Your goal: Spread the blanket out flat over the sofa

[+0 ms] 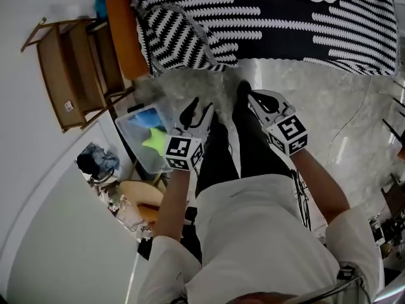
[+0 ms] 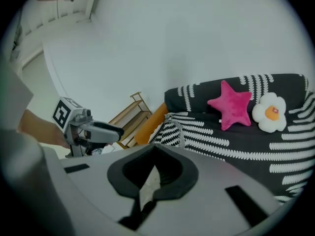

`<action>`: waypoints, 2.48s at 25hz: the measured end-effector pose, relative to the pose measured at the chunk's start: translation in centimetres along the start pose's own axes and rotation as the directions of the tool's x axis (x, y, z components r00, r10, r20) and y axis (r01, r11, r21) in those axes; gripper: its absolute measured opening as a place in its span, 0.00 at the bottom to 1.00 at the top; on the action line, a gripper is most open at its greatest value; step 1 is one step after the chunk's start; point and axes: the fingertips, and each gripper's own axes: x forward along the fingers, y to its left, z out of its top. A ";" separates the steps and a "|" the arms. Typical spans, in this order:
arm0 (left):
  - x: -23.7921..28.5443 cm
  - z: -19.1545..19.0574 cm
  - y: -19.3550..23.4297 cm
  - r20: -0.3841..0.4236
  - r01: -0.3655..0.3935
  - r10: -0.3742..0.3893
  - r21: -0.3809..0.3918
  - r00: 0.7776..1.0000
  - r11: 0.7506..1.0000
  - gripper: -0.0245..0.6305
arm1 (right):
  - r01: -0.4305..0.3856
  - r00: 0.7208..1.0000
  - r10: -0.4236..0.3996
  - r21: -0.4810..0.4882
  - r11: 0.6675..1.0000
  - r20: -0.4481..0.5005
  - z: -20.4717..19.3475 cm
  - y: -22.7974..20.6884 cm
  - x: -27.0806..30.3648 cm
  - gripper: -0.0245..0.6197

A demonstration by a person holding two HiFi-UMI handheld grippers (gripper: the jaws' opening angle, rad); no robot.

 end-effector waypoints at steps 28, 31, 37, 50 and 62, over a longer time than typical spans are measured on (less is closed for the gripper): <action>20.7 -15.0 14.0 -0.053 -0.100 0.092 -0.181 0.994 0.978 0.31 | 0.033 0.995 -0.028 0.053 0.998 -0.095 -15.6 -10.1 14.6 0.05; 23.0 -16.5 15.5 -0.069 -0.097 0.086 -0.172 0.994 0.980 0.32 | 0.025 0.995 -0.020 0.044 0.999 -0.102 -16.8 -10.6 17.1 0.05; 27.9 -19.4 18.9 -0.108 -0.109 0.091 -0.173 0.990 0.979 0.32 | 0.018 0.993 -0.012 0.053 0.998 -0.115 -18.0 -12.0 21.1 0.05; 34.7 -22.4 21.9 -0.187 -0.069 0.027 -0.218 0.982 0.973 0.35 | 0.016 0.994 -0.008 0.068 0.998 -0.108 -18.6 -13.4 24.5 0.05; 35.4 -21.2 20.4 -0.147 -0.025 0.001 -0.164 0.989 0.986 0.09 | 0.046 0.994 -0.034 0.108 0.993 -0.103 -19.9 -13.1 24.8 0.05</action>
